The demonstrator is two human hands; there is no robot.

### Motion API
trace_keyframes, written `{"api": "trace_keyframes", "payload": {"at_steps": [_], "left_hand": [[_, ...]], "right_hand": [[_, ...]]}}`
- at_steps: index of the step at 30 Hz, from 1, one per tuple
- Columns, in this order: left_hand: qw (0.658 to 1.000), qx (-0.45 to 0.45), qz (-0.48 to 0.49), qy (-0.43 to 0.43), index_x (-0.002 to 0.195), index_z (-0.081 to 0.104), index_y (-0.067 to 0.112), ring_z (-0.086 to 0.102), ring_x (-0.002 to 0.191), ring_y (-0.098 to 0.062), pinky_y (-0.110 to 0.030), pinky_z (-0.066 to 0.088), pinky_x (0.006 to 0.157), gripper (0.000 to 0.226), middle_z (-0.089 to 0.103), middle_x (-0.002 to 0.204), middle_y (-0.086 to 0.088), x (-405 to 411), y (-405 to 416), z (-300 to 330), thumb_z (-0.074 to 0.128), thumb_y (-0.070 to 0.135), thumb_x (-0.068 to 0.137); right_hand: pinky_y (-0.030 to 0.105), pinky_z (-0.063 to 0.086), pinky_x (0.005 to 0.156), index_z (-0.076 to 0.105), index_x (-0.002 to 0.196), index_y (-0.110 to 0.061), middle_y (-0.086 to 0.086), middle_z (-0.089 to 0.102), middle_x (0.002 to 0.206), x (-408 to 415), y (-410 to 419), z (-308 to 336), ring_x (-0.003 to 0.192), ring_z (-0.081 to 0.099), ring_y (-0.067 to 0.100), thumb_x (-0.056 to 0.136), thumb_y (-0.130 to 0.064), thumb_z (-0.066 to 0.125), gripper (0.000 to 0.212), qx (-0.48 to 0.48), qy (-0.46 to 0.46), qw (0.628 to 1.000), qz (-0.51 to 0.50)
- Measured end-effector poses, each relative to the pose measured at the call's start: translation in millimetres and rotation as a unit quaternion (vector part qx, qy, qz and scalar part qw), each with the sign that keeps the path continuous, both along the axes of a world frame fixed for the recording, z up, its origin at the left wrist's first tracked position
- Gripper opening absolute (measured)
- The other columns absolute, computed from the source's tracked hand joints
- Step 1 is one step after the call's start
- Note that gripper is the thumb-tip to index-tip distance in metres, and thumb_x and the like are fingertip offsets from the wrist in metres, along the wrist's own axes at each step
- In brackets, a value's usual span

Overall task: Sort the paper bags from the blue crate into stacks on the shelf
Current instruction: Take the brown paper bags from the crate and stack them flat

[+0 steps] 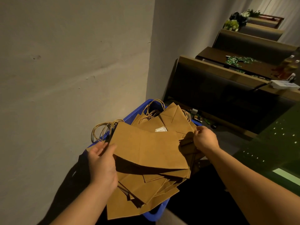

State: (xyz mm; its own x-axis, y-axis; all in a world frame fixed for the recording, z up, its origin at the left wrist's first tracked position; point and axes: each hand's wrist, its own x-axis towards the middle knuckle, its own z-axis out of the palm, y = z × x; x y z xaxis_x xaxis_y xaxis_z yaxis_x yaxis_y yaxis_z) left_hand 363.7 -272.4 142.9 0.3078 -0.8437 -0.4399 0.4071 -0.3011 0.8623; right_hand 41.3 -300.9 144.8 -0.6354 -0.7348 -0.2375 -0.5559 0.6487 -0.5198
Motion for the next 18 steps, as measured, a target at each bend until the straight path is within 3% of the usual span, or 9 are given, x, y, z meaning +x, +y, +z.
{"api": "trace_keyframes", "payload": {"at_steps": [3, 5, 7, 10, 12, 14, 18], "left_hand": [[0.994, 0.085, -0.06, 0.033, 0.152, 0.042, 0.021, 0.043, 0.143, -0.033, -0.047, 0.041, 0.114, 0.068, 0.044, 0.155, -0.012, -15, 14, 1, 0.073, 0.018, 0.092], [0.986, 0.126, -0.103, 0.043, 0.152, 0.037, 0.011, 0.044, 0.141, -0.037, -0.048, 0.039, 0.116, 0.073, 0.041, 0.154, -0.019, -24, 20, 3, 0.075, 0.015, 0.09], [0.98, 0.147, -0.126, 0.049, 0.146, 0.039, 0.006, 0.052, 0.132, -0.038, -0.048, 0.044, 0.112, 0.065, 0.046, 0.146, -0.025, -28, 21, 4, 0.074, 0.008, 0.091], [0.977, 0.152, -0.137, 0.056, 0.135, 0.048, 0.007, 0.065, 0.111, -0.036, -0.048, 0.055, 0.099, 0.042, 0.06, 0.126, -0.026, -27, 16, 6, 0.065, 0.004, 0.097], [0.977, 0.14, -0.149, 0.058, 0.126, 0.052, 0.009, 0.068, 0.107, -0.036, -0.05, 0.058, 0.092, 0.027, 0.066, 0.119, -0.021, -24, 15, 8, 0.059, 0.003, 0.1], [0.98, 0.127, -0.144, 0.042, 0.12, 0.052, 0.011, 0.07, 0.104, -0.036, -0.049, 0.059, 0.086, 0.023, 0.068, 0.117, -0.018, -19, 15, 12, 0.057, 0.0, 0.101], [0.985, 0.09, -0.147, -0.007, 0.117, 0.054, 0.01, 0.069, 0.102, -0.034, -0.043, 0.059, 0.078, 0.024, 0.068, 0.113, -0.016, -3, 17, 29, 0.059, 0.0, 0.097]], "right_hand": [[0.054, 0.046, 0.106, 0.049, 0.147, -0.022, 0.013, 0.057, 0.131, 8, -1, 6, 0.123, 0.053, 0.037, 0.106, -0.039, 0.044, 0.045, 0.046, 0.042, 0.998, 0.017], [0.054, 0.041, 0.108, 0.057, 0.128, -0.019, 0.015, 0.052, 0.132, 10, -4, 6, 0.121, 0.047, 0.036, 0.105, -0.038, 0.045, 0.032, 0.072, 0.072, 0.994, 0.038], [0.053, 0.04, 0.106, 0.06, 0.109, -0.017, 0.012, 0.055, 0.119, 9, -7, 3, 0.114, 0.049, 0.033, 0.103, -0.043, 0.047, 0.03, 0.094, 0.067, 0.992, 0.043], [0.053, 0.045, 0.104, 0.064, 0.101, -0.023, 0.004, 0.063, 0.1, 9, -12, 4, 0.101, 0.058, 0.026, 0.101, -0.049, 0.054, 0.027, 0.081, -0.007, 0.996, 0.026], [0.042, 0.057, 0.088, 0.064, 0.103, -0.022, 0.004, 0.065, 0.096, 10, -13, 10, 0.087, 0.061, 0.02, 0.1, -0.039, 0.061, 0.017, 0.034, -0.095, 0.995, -0.008], [0.036, 0.058, 0.075, 0.063, 0.103, -0.018, 0.007, 0.064, 0.093, 13, -11, 22, 0.081, 0.062, 0.02, 0.099, -0.029, 0.063, 0.012, 0.009, -0.181, 0.982, -0.048], [0.041, 0.059, 0.08, 0.061, 0.1, -0.014, 0.008, 0.062, 0.087, 12, -3, 38, 0.08, 0.064, 0.022, 0.1, -0.025, 0.059, 0.01, -0.052, -0.215, 0.973, -0.063]]}}
